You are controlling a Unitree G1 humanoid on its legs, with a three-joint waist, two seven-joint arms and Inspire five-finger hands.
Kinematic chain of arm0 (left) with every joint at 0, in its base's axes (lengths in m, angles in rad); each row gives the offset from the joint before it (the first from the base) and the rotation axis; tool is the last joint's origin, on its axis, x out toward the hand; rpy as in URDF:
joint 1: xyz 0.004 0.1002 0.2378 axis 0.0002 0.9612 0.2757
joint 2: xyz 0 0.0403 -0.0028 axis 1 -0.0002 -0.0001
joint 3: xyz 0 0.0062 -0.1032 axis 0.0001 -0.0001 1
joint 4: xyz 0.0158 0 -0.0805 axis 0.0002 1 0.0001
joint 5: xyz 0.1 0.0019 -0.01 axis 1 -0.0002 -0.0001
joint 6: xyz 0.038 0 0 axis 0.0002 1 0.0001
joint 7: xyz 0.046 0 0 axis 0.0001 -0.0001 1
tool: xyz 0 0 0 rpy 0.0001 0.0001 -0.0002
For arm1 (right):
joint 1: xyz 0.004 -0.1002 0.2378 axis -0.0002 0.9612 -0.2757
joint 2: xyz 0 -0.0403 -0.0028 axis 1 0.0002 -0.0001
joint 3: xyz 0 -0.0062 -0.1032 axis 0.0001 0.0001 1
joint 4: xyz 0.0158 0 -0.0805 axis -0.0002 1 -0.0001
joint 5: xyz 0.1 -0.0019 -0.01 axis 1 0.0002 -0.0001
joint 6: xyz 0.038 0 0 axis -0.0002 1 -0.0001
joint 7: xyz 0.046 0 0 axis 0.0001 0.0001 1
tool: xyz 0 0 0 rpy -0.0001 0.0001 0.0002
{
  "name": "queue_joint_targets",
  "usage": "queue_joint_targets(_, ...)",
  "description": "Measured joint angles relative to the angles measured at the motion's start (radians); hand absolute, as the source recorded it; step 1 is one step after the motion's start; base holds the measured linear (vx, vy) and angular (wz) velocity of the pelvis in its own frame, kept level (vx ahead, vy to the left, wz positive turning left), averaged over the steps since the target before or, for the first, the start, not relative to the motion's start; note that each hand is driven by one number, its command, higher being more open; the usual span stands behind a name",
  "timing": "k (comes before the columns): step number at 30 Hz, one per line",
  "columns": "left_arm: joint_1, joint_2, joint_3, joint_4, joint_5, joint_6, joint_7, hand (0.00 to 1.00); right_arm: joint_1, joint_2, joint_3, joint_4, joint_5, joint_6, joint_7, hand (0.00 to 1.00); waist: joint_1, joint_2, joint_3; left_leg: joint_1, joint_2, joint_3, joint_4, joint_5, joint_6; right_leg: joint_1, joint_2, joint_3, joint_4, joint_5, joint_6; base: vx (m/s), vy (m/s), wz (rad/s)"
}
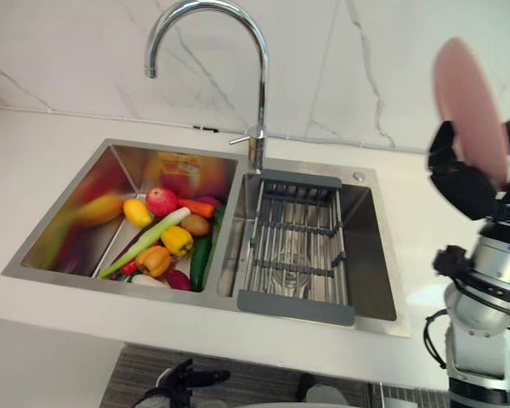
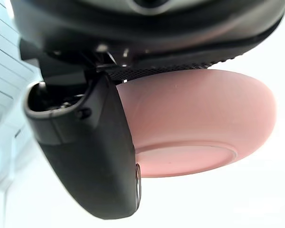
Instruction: Walk over to the sink, pick up the cup, carry it to the dishwasher, place the cup inside the dishwasher, then close the dishwasher door
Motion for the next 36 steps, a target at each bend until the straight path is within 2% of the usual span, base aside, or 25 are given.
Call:
queue_joint_targets(3, 0.000, 0.001, 0.003, -0.002, 0.000, 0.009, -0.001, 1.00, 0.019, 0.011, -0.079, 0.002, 0.000, 0.029, -0.077, 0.00, -0.001, -0.004, 0.000, -0.003, -0.010, 0.063, 0.001, -0.005, 0.005, -0.056, -0.008, 0.036, 0.038, 0.000, 0.000, -0.10, 0.024, -0.49)
queue_joint_targets(6, 0.002, 0.008, 0.011, -0.003, 0.001, 0.033, 0.000, 1.00, 0.057, 0.055, -0.111, 0.020, 0.000, 0.052, -0.140, 0.00, -0.014, -0.012, 0.006, -0.019, -0.014, 0.137, 0.023, -0.022, 0.006, -0.113, 0.001, 0.084, 0.039, 0.026, -0.007, -0.10, 0.019, -0.84)
queue_joint_targets(8, 0.003, 0.020, 0.022, 0.003, 0.002, 0.065, 0.015, 1.00, 0.094, 0.106, -0.102, 0.022, -0.003, 0.086, -0.149, 0.00, -0.019, -0.017, 0.009, -0.048, 0.014, 0.253, 0.079, -0.050, 0.007, -0.173, 0.047, 0.046, 0.008, 0.126, -0.044, -0.11, 0.000, -1.42)
queue_joint_targets(9, 0.003, 0.024, 0.025, 0.011, -0.001, 0.075, 0.021, 1.00, 0.101, 0.121, -0.099, 0.022, -0.002, 0.092, -0.148, 0.00, -0.019, -0.020, 0.012, -0.051, 0.024, 0.291, 0.080, -0.052, 0.006, -0.186, 0.067, 0.024, -0.023, 0.174, -0.049, -0.12, -0.012, -1.65)
queue_joint_targets(10, 0.000, 0.024, 0.051, 0.028, -0.011, 0.092, 0.032, 1.00, 0.110, 0.148, -0.098, 0.021, -0.001, 0.096, -0.149, 0.00, -0.017, -0.010, 0.027, -0.048, 0.052, 0.373, 0.075, -0.053, 0.008, -0.200, 0.082, -0.051, -0.014, 0.169, -0.067, -0.15, -0.036, -1.64)
queue_joint_targets(11, -0.001, 0.031, 0.054, 0.030, -0.037, 0.111, 0.046, 1.00, 0.121, 0.158, -0.103, 0.022, 0.003, 0.097, -0.155, 0.00, -0.038, -0.020, 0.044, -0.044, 0.061, 0.428, 0.076, -0.053, 0.007, -0.230, 0.036, -0.201, 0.193, 0.001, -0.134, -0.13, -0.041, -1.47)
queue_joint_targets(12, 0.002, 0.033, 0.054, 0.030, -0.049, 0.118, 0.051, 1.00, 0.130, 0.158, -0.108, 0.022, 0.004, 0.096, -0.156, 0.00, -0.047, -0.021, 0.045, -0.044, 0.064, 0.449, 0.078, -0.053, 0.007, -0.232, 0.006, -0.260, 0.282, -0.063, -0.140, -0.06, -0.044, -1.17)
queue_joint_targets(13, 0.005, 0.037, 0.056, 0.030, -0.076, 0.127, 0.061, 1.00, 0.140, 0.158, -0.120, 0.021, 0.003, 0.094, -0.160, 0.00, -0.051, -0.025, 0.043, -0.045, 0.069, 0.488, 0.097, -0.053, 0.007, -0.220, -0.051, -0.333, 0.409, -0.145, -0.133, 0.03, -0.045, -1.11)
queue_joint_targets(14, 0.005, 0.041, 0.056, 0.029, -0.091, 0.125, 0.067, 1.00, 0.146, 0.158, -0.124, 0.018, 0.003, 0.090, -0.170, 0.00, -0.050, -0.035, 0.039, -0.053, 0.076, 0.526, 0.129, -0.054, 0.009, -0.201, -0.088, -0.364, 0.451, -0.180, -0.129, 0.06, -0.061, -1.12)
queue_joint_targets(15, 0.001, 0.045, 0.056, 0.029, -0.100, 0.122, 0.068, 1.00, 0.148, 0.158, -0.124, 0.016, 0.003, 0.089, -0.170, 0.00, -0.051, -0.045, 0.038, -0.061, 0.081, 0.540, 0.153, -0.057, 0.012, -0.204, -0.088, -0.362, 0.439, -0.179, -0.124, 0.06, -0.114, -1.05)
queue_joint_targets(16, -0.007, 0.048, 0.058, 0.030, -0.119, 0.115, 0.068, 1.00, 0.148, 0.153, -0.117, 0.015, 0.005, 0.091, -0.164, 0.00, -0.050, -0.060, 0.044, -0.089, 0.103, 0.557, 0.221, -0.076, 0.037, -0.199, -0.052, -0.383, 0.382, -0.166, -0.141, 0.00, -0.142, -0.84)
queue_joint_targets(17, -0.009, 0.052, 0.066, 0.032, -0.133, 0.123, 0.064, 1.00, 0.146, 0.153, -0.113, 0.014, 0.006, 0.091, -0.160, 0.00, -0.045, -0.063, 0.043, -0.102, 0.113, 0.563, 0.240, -0.097, 0.043, -0.194, -0.032, -0.368, 0.335, -0.159, -0.145, -0.07, -0.135, -1.01)
queue_joint_targets(18, -0.009, 0.057, 0.087, 0.037, -0.172, 0.117, 0.058, 1.00, 0.131, 0.151, -0.111, 0.014, 0.022, 0.088, -0.159, 0.00, -0.042, -0.075, 0.038, -0.133, 0.076, 0.563, 0.187, -0.111, 0.041, -0.175, 0.024, -0.297, 0.179, -0.141, -0.125, -0.17, -0.105, -1.55)
queue_joint_targets(19, 0.006, 0.039, 0.097, 0.036, -0.195, 0.101, 0.064, 1.00, 0.089, 0.150, -0.103, 0.039, 0.040, 0.090, -0.152, 0.00, -0.004, -0.053, 0.033, -0.145, 0.075, 0.564, 0.118, -0.062, 0.040, -0.164, 0.105, -0.247, 0.053, -0.060, -0.113, -0.15, -0.070, -1.65)
queue_joint_targets(20, 0.006, 0.037, 0.102, 0.034, -0.201, 0.095, 0.064, 1.00, 0.078, 0.152, -0.098, 0.046, 0.042, 0.090, -0.151, 0.00, 0.003, -0.049, 0.033, -0.143, 0.085, 0.595, 0.115, -0.049, 0.012, -0.170, 0.099, -0.245, 0.110, -0.112, -0.138, -0.05, -0.096, -1.18)
queue_joint_targets(21, 0.013, 0.048, 0.100, 0.029, -0.216, 0.094, 0.063, 1.00, 0.101, 0.153, -0.090, 0.051, 0.041, 0.090, -0.153, 0.00, -0.007, -0.064, 0.032, -0.148, 0.083, 0.595, 0.150, -0.046, 0.010, -0.131, 0.059, -0.251, 0.165, -0.189, -0.110, 0.06, -0.101, -0.34)
queue_joint_targets(22, 0.019, 0.053, 0.103, 0.026, -0.219, 0.091, 0.064, 1.00, 0.108, 0.153, -0.081, 0.056, 0.038, 0.090, -0.151, 0.00, -0.010, -0.076, 0.033, -0.142, 0.080, 0.602, 0.165, -0.047, 0.012, -0.096, 0.067, -0.233, 0.099, -0.172, -0.069, 0.02, -0.175, -0.14)
queue_joint_targets(23, 0.025, 0.042, 0.118, 0.024, -0.224, 0.086, 0.067, 1.00, 0.111, 0.152, -0.051, 0.061, 0.032, 0.094, -0.143, 0.00, -0.009, -0.071, 0.030, -0.140, 0.093, 0.619, 0.179, -0.046, 0.012, -0.058, 0.099, -0.229, 0.007, -0.118, -0.077, -0.04, -0.154, -0.32)
queue_joint_targets(26, 0.051, 0.035, 0.123, -0.017, -0.235, 0.081, 0.072, 1.00, 0.139, 0.152, 0.039, 0.075, -0.020, 0.103, -0.125, 0.00, 0.005, -0.070, 0.029, -0.131, 0.111, 0.638, 0.212, -0.049, 0.013, -0.002, 0.134, -0.210, -0.110, -0.061, -0.085, -0.12, -0.064, -0.24)
queue_joint_targets(30, 0.068, 0.026, 0.123, -0.047, -0.233, 0.068, 0.076, 1.00, 0.160, 0.152, 0.078, 0.139, -0.124, 0.124, -0.114, 0.00, 0.006, -0.064, 0.026, -0.130, 0.111, 0.634, 0.211, -0.048, 0.014, 0.007, 0.141, -0.212, -0.129, -0.045, -0.088, -0.13, 0.043, 0.00)
queue_joint_targets(32, 0.077, 0.020, 0.123, -0.047, -0.233, 0.057, 0.068, 1.00, 0.171, 0.152, 0.080, 0.192, -0.189, 0.129, -0.109, 0.00, 0.005, -0.054, 0.022, -0.127, 0.109, 0.629, 0.212, -0.047, 0.015, 0.011, 0.138, -0.215, -0.129, -0.039, -0.087, -0.13, 0.120, 0.04)
queue_joint_targets(36, 0.089, 0.009, 0.118, -0.051, -0.234, 0.037, 0.070, 1.00, 0.177, 0.150, 0.095, 0.283, -0.216, 0.143, -0.108, 0.00, 0.004, -0.034, 0.032, -0.125, 0.106, 0.604, 0.218, -0.047, 0.016, 0.027, 0.132, -0.234, -0.133, -0.032, -0.085, -0.16, 0.140, 0.15)
